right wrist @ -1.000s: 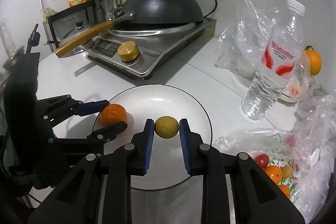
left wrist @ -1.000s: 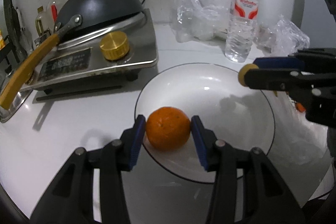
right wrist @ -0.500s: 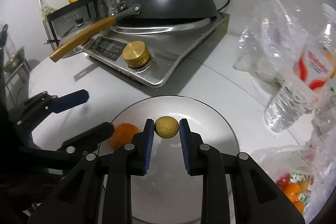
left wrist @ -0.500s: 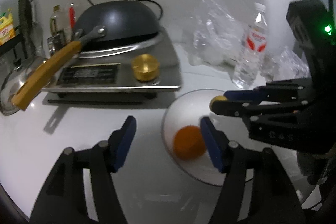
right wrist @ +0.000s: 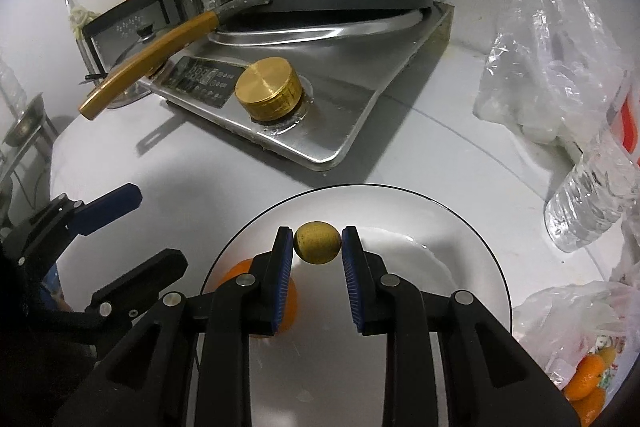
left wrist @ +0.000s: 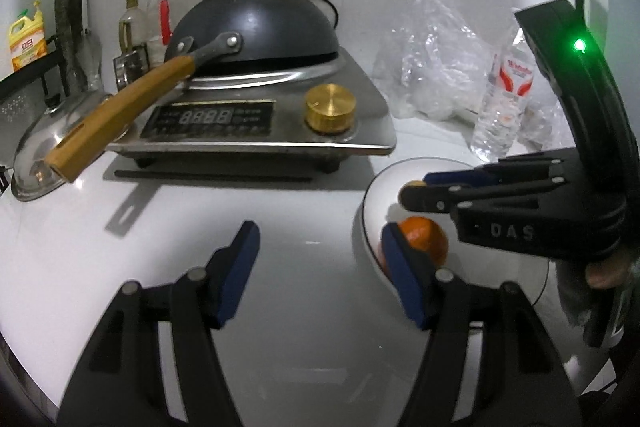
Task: Organize fruits
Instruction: 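Lower the brown fruit onto the white plate and open the right gripper, then move both open grippers back over the fruit pile on the bag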
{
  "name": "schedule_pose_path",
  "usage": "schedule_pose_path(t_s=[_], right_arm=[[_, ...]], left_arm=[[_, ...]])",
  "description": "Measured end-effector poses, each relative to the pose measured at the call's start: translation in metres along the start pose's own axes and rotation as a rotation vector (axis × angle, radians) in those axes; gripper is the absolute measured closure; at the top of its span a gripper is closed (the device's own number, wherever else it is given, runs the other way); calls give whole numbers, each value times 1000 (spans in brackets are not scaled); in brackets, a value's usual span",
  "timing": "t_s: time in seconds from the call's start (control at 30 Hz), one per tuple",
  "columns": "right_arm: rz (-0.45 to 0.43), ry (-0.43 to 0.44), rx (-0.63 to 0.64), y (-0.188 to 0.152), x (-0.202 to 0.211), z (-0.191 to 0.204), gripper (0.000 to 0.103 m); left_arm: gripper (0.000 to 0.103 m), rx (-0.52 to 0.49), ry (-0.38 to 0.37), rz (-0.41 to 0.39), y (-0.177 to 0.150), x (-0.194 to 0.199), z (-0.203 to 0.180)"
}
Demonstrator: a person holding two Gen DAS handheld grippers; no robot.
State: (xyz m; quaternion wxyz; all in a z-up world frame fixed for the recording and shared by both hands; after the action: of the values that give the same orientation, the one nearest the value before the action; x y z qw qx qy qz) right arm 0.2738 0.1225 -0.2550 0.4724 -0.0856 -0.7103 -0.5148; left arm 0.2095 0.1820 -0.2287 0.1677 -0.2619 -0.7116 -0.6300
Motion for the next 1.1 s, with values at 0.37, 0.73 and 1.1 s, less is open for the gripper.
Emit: schedule_pose_path(t_s=[0.37,0.73,1.1], right_arm=[[-38,-19,-13,0,23,-6,73],[-87,-42,-23,-15,70,-25,73],[-137,-49,-57,-38,113,-49,73]], left_arm=[[38,-3,21,-9,5,11,-5],[38,-34,18,-27,9,29,-41],[38,-51,15,-36,11,44,-79]])
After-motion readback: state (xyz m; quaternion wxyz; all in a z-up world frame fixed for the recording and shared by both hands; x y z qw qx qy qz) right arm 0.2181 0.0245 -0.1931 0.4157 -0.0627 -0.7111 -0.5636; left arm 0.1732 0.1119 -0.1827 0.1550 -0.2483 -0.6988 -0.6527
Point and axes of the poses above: each gripper's, at about its wrist camera, not at the fingertips, and x roughly against the way its jaws point, z to its left, y to its top, the point moved 10 cm from there along -x, roughly the way its jaws point, and after that the axes turned 8 degrees about -y, right-handed, at the moved point
